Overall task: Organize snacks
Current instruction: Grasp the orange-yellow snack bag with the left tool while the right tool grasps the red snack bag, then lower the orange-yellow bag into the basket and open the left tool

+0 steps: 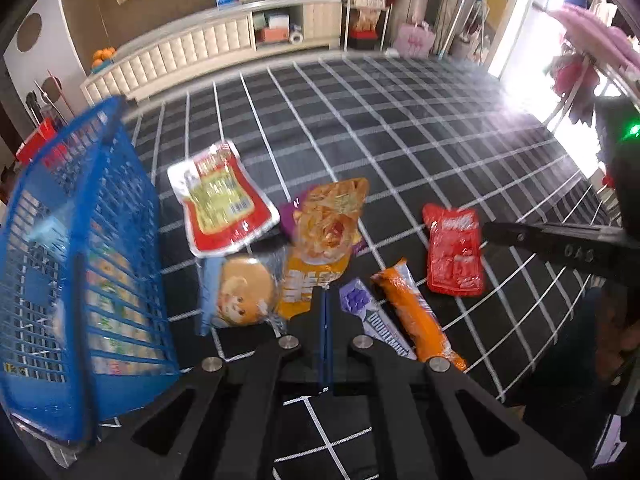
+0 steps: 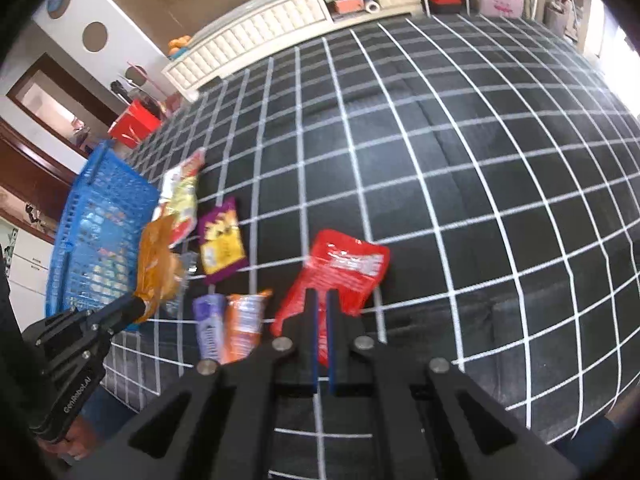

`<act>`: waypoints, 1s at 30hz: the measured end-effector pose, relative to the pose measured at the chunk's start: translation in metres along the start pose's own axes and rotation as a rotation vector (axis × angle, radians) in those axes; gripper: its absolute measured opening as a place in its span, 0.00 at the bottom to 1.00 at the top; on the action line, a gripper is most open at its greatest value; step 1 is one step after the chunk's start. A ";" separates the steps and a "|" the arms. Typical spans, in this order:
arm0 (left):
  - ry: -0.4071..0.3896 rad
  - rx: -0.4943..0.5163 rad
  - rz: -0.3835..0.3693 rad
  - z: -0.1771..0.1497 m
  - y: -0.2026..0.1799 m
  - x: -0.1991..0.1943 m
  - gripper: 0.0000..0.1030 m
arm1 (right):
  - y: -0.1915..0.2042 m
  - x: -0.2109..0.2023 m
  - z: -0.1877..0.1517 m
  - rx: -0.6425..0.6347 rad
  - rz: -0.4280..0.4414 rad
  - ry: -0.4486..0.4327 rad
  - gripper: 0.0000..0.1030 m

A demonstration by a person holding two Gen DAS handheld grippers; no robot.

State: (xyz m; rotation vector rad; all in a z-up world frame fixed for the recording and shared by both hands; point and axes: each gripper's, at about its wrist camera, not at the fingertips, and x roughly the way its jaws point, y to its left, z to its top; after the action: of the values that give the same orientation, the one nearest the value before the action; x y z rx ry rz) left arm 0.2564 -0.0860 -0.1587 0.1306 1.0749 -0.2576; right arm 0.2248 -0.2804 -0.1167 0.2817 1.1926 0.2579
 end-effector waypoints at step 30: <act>-0.158 -0.233 0.148 -0.015 0.129 -0.121 0.00 | 0.013 -0.009 0.005 0.058 -0.003 0.041 0.06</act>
State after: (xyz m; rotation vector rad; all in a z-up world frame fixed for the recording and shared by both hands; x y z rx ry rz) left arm 0.2239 0.0591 -0.0620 -0.0191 0.9261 -0.0077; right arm 0.2256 -0.2711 -0.1028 0.3265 1.2422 0.2282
